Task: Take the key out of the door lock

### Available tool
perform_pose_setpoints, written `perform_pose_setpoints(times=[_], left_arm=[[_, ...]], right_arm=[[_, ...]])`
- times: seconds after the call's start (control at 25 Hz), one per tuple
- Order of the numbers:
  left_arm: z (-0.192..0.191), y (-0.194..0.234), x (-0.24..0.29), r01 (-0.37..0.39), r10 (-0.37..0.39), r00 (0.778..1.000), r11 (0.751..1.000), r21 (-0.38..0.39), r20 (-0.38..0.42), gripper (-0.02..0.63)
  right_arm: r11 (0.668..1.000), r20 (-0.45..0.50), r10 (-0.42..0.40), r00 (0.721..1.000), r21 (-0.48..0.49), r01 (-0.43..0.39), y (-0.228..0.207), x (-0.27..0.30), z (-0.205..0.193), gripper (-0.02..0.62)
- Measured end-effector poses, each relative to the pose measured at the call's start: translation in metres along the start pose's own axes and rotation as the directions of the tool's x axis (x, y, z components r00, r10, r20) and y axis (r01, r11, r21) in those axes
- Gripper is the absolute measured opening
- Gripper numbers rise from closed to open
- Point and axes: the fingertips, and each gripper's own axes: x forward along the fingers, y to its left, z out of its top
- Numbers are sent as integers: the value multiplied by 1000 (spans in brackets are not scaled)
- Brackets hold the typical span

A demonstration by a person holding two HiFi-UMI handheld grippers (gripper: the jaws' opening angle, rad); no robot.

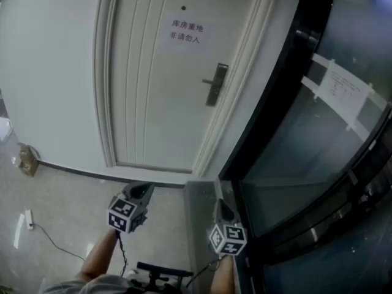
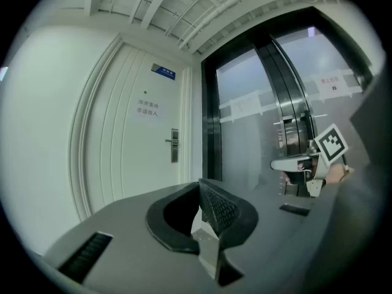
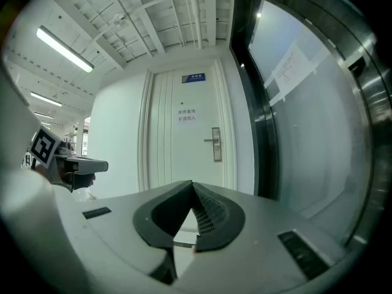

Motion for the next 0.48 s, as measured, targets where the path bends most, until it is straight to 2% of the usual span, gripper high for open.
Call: perform_pose_setpoints(times=[0.48], left_arm=[[5,-11,10,11,-11,1000,1000,-8,4,8]], right_arm=[[999,-3,39,999,18,-39,-6,2,0,11]])
